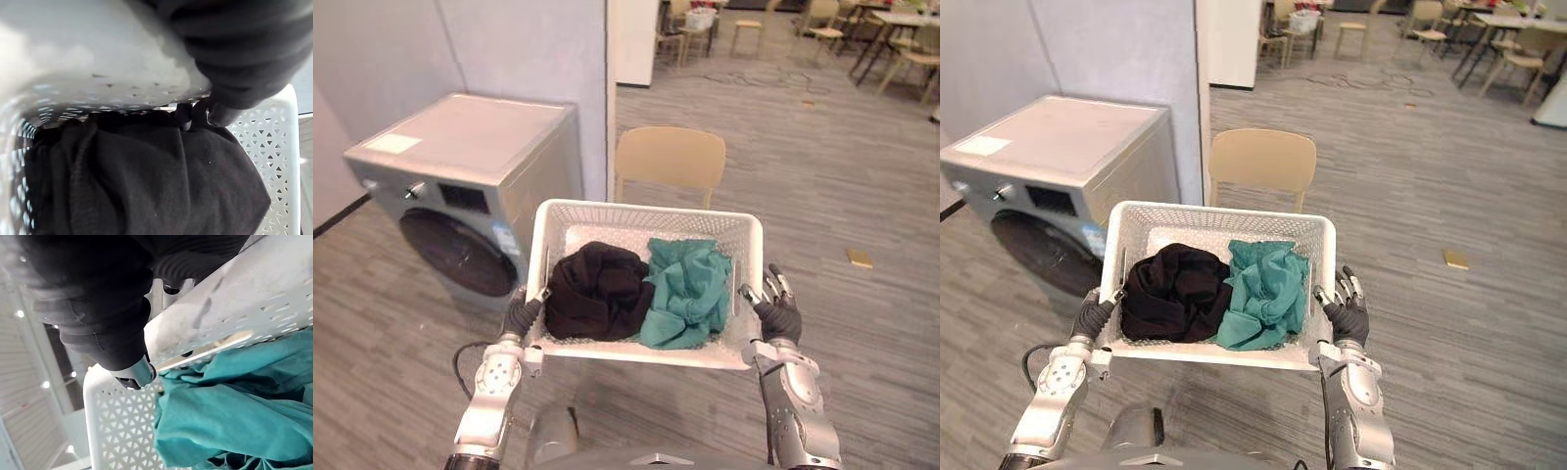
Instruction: Pick up the laundry basket with both hands and put the clothes into the washing machine.
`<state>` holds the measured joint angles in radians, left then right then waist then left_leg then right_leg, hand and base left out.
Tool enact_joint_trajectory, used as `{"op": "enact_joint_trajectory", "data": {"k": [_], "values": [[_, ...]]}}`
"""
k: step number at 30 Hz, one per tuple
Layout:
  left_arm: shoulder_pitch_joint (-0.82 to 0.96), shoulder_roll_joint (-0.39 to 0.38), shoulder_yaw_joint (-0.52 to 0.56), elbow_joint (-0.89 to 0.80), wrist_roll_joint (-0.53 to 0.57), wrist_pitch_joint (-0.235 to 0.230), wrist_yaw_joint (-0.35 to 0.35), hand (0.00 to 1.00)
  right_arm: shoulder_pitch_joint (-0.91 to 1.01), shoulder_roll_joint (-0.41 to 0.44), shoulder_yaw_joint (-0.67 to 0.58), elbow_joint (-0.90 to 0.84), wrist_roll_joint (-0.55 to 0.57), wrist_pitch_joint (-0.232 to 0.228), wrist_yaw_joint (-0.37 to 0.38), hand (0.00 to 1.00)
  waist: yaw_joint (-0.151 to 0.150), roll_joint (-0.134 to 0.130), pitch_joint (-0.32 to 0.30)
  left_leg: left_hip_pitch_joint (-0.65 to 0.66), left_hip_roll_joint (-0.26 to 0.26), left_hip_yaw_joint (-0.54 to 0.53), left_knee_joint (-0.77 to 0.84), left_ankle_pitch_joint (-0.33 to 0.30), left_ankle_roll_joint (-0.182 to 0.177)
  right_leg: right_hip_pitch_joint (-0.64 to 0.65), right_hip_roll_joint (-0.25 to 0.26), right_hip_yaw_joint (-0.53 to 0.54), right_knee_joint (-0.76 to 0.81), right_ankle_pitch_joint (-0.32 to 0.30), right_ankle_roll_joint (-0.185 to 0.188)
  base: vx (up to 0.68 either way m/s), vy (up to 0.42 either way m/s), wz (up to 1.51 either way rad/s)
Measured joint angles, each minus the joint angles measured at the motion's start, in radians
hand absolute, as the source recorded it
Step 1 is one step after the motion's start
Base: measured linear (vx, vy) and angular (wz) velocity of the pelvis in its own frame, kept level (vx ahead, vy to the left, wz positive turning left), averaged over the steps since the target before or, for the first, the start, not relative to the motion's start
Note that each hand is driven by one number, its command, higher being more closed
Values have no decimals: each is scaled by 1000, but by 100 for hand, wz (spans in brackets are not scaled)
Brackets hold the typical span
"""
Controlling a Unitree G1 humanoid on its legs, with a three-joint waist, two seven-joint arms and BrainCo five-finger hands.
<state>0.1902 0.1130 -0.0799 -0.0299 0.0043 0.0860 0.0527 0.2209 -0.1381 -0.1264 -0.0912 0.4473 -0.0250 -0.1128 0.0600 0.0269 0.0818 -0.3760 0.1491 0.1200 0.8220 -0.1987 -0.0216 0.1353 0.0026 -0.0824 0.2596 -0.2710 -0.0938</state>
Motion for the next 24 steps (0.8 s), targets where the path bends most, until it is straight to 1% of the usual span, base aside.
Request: {"op": "enact_joint_trajectory", "data": {"k": [1,2,3,4,5,6,7,8,9,10,11,12,13,14,15,16,17,18,19,20,21,22,23,24], "values": [[9,-4,-1,-4,1,0,-1,100,-5,-9,5,22,0,-2,2,100,9,14,-15,34,-33,-16,-224,33,-50,2,-8,36,25,-26,24,614,270,-112],[28,-13,-2,-23,5,-1,-1,100,-22,-35,15,49,-1,0,6,100,25,51,-15,66,-37,-46,-382,127,-42,-7,8,86,120,-87,66,635,315,-133],[31,2,13,-10,10,2,4,100,-60,-13,25,120,-3,6,12,100,26,23,-14,75,-60,-29,-282,75,15,-58,-26,131,305,-130,97,632,308,-104],[28,9,15,-5,12,4,7,100,-65,-4,29,138,-4,6,12,100,22,15,-13,83,-67,-16,-258,38,24,-95,-39,133,413,-112,132,689,332,-78],[29,36,19,-4,22,5,8,100,-86,9,41,185,-7,7,13,100,23,-19,4,141,-71,44,-252,-17,33,-192,-82,155,630,-40,303,546,223,-66],[31,68,20,-1,22,10,9,100,-103,19,54,231,-14,11,22,100,24,-34,23,215,-79,69,-273,-45,44,-243,-135,115,775,2,348,622,242,-63],[30,73,20,-1,24,16,9,100,-97,28,56,237,-17,21,24,100,14,-38,22,269,-91,74,-310,-48,51,-270,-191,27,840,15,301,396,125,-31],[30,73,19,-1,27,17,9,100,-93,30,55,238,-24,26,24,100,7,-34,23,301,-92,76,-337,-48,52,-281,-221,-30,861,17,253,454,129,1],[30,73,20,-2,28,15,9,100,-86,27,56,237,-24,27,33,100,-3,-24,18,354,-87,77,-388,-46,54,-304,-265,-124,862,11,182,417,88,0],[26,73,20,-13,28,14,9,100,-87,23,55,237,-26,27,43,100,-7,-23,14,386,-80,79,-422,-46,54,-331,-286,-159,824,4,157,392,64,-1],[26,73,20,-22,28,14,9,100,-87,20,55,237,-27,27,46,100,-9,-22,15,397,-74,79,-430,-46,54,-343,-290,-162,792,3,153,359,-3,2],[26,73,20,-31,28,14,8,100,-86,18,55,237,-29,27,48,100,-14,-20,15,413,-63,78,-440,-46,53,-362,-296,-153,717,2,141,404,-104,6],[26,73,20,-33,28,14,8,100,-87,17,55,237,-32,27,52,100,-19,-18,14,424,-49,72,-444,-50,44,-379,-295,-124,629,6,136,395,-148,5],[26,73,21,-34,28,14,8,100,-87,16,55,237,-32,27,58,100,-20,-15,15,428,-40,70,-443,-54,34,-388,-293,-102,585,11,134,388,-228,-1],[26,73,21,-34,28,14,8,100,-86,10,55,237,-32,28,68,100,-21,-13,16,437,-19,61,-436,-72,2,-408,-285,-40,506,31,134,304,-280,-5],[27,73,23,-34,27,14,8,100,-84,10,55,237,-32,28,74,100,-26,-12,17,447,3,37,-428,-95,-37,-427,-263,30,436,62,142,304,-307,-2],[26,73,23,-34,27,14,8,100,-80,11,55,237,-32,28,77,100,-31,-13,17,449,15,24,-420,-107,-58,-433,-247,69,397,82,153,626,-848,44],[23,52,-6,-1,28,14,7,100,-26,-15,64,252,-31,28,82,100,-50,8,-24,462,126,-55,-412,-157,-184,-343,-163,79,142,194,290,588,-868,57],[25,31,-18,5,29,15,6,100,-23,-55,64,254,-31,29,82,100,-58,42,-25,460,165,-68,-427,-118,-207,-343,-130,48,147,189,266,596,-940,59],[27,25,-33,5,30,16,6,100,-21,-70,64,258,-31,29,81,100,-57,46,-26,460,169,-66,-444,-59,-200,-345,-124,39,165,176,244,172,-369,19],[28,24,-36,5,30,16,6,100,-21,-71,64,258,-31,29,81,100,-56,42,-23,458,171,-66,-446,-32,-193,-343,-122,34,170,171,236,128,-351,18],[25,27,-35,5,30,15,6,100,-21,-68,65,255,-30,28,81,100,-57,32,-18,445,180,-60,-429,11,-153,-329,-117,8,170,161,218,88,-349,32],[17,28,-35,5,30,15,6,100,-20,-65,64,254,-30,28,81,100,-62,29,-14,423,187,-41,-397,43,-98,-309,-113,-16,160,151,203,83,-403,66],[1,36,-36,7,32,15,6,100,-11,-58,64,251,-24,28,81,100,-64,5,1,372,208,10,-321,73,-32,-265,-112,-44,109,137,179,42,-316,73]]}}
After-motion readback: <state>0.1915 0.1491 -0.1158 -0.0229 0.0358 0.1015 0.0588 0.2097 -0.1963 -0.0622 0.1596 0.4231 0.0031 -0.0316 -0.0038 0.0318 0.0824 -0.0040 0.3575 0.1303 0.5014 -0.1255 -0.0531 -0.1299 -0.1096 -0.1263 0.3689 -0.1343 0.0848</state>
